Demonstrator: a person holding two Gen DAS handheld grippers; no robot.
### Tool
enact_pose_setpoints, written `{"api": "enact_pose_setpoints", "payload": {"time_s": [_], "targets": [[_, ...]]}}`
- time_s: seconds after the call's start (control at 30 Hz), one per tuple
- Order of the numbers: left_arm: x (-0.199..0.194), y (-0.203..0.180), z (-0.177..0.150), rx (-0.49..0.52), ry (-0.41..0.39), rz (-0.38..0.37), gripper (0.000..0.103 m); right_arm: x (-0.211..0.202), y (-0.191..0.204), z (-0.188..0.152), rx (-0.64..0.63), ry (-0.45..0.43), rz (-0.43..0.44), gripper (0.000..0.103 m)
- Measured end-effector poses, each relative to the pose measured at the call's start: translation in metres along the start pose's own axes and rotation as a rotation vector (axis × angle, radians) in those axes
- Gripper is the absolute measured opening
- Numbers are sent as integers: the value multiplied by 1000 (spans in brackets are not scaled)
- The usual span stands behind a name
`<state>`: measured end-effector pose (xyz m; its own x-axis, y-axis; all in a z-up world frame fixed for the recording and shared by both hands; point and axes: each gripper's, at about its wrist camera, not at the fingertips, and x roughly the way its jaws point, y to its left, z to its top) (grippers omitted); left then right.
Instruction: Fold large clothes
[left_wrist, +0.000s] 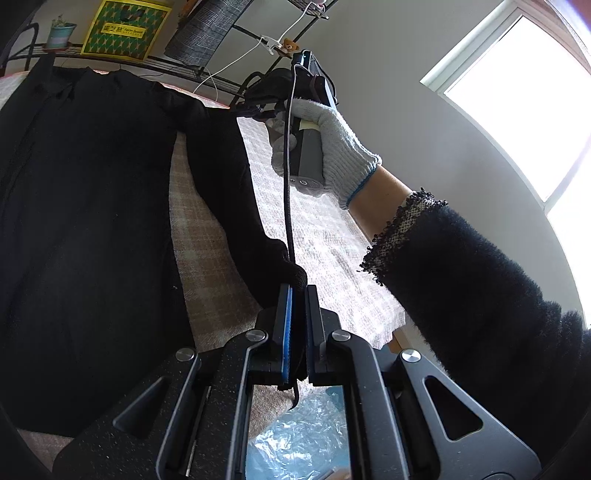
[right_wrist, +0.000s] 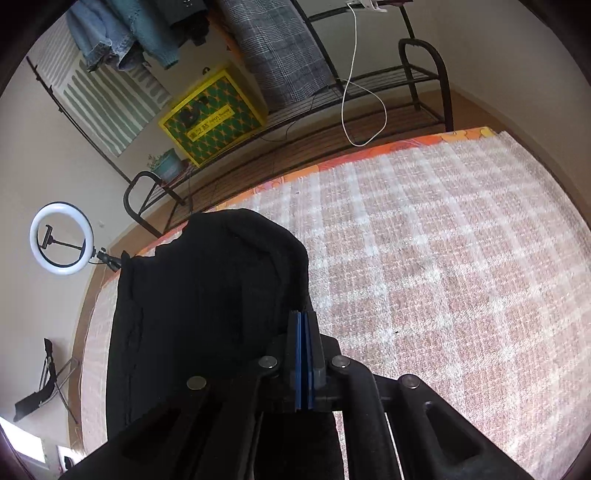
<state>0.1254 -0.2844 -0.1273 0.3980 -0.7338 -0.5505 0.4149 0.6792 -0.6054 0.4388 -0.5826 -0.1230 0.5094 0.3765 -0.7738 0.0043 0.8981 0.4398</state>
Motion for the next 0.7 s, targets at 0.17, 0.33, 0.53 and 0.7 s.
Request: {"api": "enact_pose_setpoints", "payload": {"time_s": [0.17,0.33,0.53,0.7], "targets": [[-20,5,-6,-20,-28,10,4,-4,20,2,12,-10,24,0],[-40,28,-13,-145,-62,-32,4,-8,77,10,-68,-26,59,0],[-57,68,-41,-297,-59,-31,4,32,150,4,-255,39,0,0],[-64,93,-51,-358,-57,-10,4,85,180,-15,-328,121,-51,0]]}}
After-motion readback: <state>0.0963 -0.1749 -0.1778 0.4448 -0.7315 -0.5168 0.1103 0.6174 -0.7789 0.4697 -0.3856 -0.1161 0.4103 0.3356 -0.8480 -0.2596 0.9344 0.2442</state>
